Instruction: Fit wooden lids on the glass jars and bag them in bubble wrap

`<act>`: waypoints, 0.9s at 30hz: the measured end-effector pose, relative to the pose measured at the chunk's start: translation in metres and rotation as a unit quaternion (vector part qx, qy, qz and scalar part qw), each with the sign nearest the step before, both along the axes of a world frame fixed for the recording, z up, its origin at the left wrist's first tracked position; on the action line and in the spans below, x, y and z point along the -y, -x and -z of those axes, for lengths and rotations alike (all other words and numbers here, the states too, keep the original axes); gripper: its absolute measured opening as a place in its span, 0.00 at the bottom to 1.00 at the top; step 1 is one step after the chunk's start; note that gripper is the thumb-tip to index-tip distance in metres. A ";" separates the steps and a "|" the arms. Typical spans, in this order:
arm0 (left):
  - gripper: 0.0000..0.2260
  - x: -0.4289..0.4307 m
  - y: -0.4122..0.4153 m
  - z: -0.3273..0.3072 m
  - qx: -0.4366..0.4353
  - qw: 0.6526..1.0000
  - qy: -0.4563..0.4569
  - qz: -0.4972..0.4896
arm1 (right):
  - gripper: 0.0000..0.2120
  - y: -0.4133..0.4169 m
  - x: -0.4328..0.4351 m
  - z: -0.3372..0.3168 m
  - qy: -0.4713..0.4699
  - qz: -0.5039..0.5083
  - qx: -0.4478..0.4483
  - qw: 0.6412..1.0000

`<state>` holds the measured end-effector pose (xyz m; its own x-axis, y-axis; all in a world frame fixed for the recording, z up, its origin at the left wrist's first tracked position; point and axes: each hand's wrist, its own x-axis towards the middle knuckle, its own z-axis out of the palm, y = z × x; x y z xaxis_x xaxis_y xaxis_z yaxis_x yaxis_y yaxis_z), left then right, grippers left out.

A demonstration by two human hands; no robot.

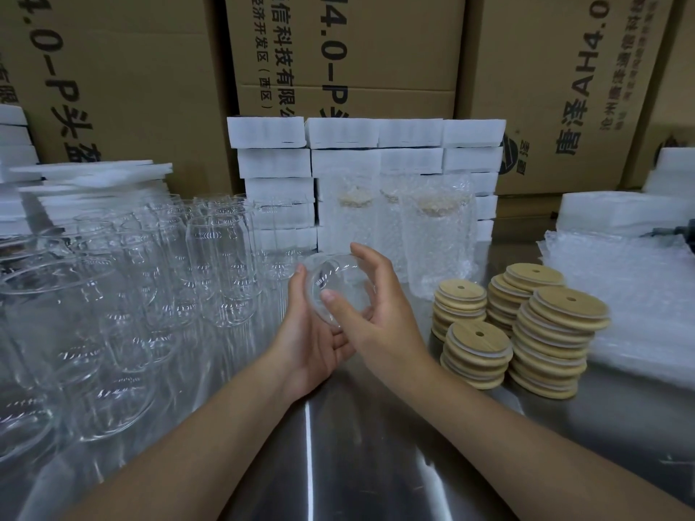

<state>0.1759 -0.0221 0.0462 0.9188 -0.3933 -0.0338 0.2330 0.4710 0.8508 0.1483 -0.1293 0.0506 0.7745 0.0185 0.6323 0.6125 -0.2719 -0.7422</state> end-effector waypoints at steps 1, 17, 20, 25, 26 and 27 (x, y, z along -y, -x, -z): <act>0.35 0.000 0.000 0.000 0.001 1.000 0.008 0.009 | 0.25 0.000 0.000 0.000 -0.005 0.003 0.002 1.000; 0.45 0.001 0.012 -0.007 0.005 0.993 -0.018 0.114 | 0.28 0.003 0.005 -0.007 -0.092 0.062 0.047 0.993; 0.50 0.001 0.012 -0.007 -0.017 0.994 -0.011 0.110 | 0.27 0.002 0.006 -0.008 -0.107 0.068 0.045 0.991; 0.47 0.001 0.010 -0.005 -0.026 0.993 -0.017 0.116 | 0.25 0.002 0.007 -0.009 -0.114 0.074 0.036 0.990; 0.46 0.002 0.010 -0.005 -0.025 0.993 -0.018 0.118 | 0.25 0.003 0.007 -0.009 -0.114 0.075 0.035 0.990; 0.45 0.001 0.010 -0.005 -0.026 0.993 -0.019 0.117 | 0.25 0.003 0.007 -0.010 -0.115 0.075 0.035 0.990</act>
